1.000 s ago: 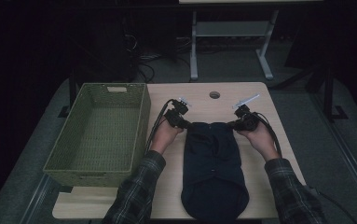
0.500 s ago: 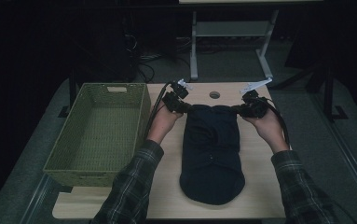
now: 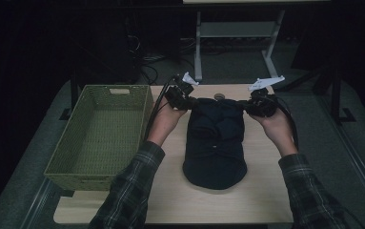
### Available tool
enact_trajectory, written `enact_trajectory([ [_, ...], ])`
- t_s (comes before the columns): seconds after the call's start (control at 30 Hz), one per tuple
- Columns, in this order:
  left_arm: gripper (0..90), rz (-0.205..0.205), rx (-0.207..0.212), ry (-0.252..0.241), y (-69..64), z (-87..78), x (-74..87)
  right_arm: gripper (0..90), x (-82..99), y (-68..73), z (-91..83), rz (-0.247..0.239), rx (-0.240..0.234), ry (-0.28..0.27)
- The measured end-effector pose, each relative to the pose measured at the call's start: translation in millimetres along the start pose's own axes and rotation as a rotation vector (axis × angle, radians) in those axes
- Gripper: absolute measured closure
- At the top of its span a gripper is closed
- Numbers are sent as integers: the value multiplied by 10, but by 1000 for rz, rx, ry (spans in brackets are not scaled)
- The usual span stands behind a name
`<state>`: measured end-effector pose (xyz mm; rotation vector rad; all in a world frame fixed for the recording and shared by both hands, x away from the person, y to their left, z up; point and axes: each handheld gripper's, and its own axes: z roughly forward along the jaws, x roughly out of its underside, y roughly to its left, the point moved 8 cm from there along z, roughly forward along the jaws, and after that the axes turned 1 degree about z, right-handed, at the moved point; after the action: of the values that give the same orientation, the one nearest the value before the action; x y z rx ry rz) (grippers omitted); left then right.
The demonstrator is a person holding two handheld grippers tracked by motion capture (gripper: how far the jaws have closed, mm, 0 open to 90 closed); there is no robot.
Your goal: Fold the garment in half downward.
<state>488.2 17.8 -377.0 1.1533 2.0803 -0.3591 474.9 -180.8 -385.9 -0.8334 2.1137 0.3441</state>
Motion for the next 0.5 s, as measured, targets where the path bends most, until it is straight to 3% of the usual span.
enact_trajectory([
  [0.5,791,-1,46,-12,-286,-27,335,829,346,315,-82,-18,-35,-31],
])
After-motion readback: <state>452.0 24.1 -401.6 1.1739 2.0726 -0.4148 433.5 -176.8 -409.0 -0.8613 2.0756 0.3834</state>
